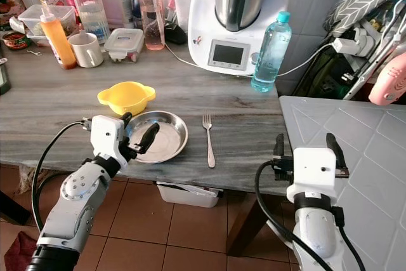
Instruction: Setting the table
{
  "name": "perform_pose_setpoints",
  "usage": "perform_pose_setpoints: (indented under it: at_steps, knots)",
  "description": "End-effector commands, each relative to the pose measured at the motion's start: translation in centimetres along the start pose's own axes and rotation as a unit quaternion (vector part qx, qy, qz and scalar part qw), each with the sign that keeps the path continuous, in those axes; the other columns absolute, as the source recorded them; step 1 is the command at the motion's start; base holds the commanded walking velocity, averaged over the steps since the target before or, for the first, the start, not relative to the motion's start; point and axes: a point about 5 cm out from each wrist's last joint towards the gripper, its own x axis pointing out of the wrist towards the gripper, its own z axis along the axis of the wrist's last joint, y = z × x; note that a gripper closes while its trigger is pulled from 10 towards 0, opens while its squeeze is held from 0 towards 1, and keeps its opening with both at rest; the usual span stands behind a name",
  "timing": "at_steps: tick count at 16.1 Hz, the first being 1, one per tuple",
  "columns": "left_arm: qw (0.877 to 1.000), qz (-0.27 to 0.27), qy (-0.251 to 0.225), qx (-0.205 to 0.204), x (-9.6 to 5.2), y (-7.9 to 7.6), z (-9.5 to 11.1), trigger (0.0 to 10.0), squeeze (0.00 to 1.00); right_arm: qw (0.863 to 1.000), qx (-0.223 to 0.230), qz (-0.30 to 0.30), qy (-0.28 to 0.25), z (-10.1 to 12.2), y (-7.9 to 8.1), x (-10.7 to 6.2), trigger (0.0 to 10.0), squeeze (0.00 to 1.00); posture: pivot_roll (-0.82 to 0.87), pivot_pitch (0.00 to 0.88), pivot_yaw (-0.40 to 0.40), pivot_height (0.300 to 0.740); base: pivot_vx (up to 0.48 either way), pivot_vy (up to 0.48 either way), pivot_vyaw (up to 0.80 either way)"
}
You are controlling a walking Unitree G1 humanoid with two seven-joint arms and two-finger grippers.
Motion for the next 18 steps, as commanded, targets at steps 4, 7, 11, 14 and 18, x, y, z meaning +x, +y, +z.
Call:
perform_pose_setpoints:
  at_steps: [4, 7, 11, 14, 18]
  knots:
    - [1.0, -0.01, -0.001, 0.006, 0.09, -0.1, 0.43, 10.0, 0.0, 1.0, -0.003, 0.0, 0.006, -0.2, 0.04, 0.03, 10.0, 0.0, 0.05, 0.061, -0.032, 0.74, 0.0, 0.0, 0.0]
    - [1.0, -0.007, 0.005, 0.002, 0.17, -0.03, 0.21, 10.0, 0.0, 1.0, -0.003, -0.001, 0.007, -0.23, 0.09, 0.07, 10.0, 0.0, 0.05, 0.061, -0.033, 0.74, 0.0, 0.0, 0.0]
    - [1.0, -0.015, 0.011, 0.002, 0.11, -0.39, -0.01, 10.0, 0.0, 1.0, -0.002, 0.0, 0.008, -0.29, 0.18, 0.15, 10.0, 0.0, 0.05, 0.062, -0.034, 0.74, 0.0, 0.0, 0.0]
    - [1.0, -0.014, 0.019, 0.0, 0.14, -0.36, -0.14, 10.0, 0.0, 1.0, -0.004, -0.006, 0.001, -0.05, 0.03, 0.2, 10.0, 0.0, 0.06, 0.065, -0.032, 0.74, 0.0, 0.0, 0.0]
    - [1.0, -0.014, 0.023, 0.007, 0.2, -0.45, -0.26, 10.0, 0.0, 1.0, -0.004, -0.006, 0.002, -0.09, 0.02, 0.27, 10.0, 0.0, 0.06, 0.064, -0.03, 0.74, 0.0, 0.0, 0.0]
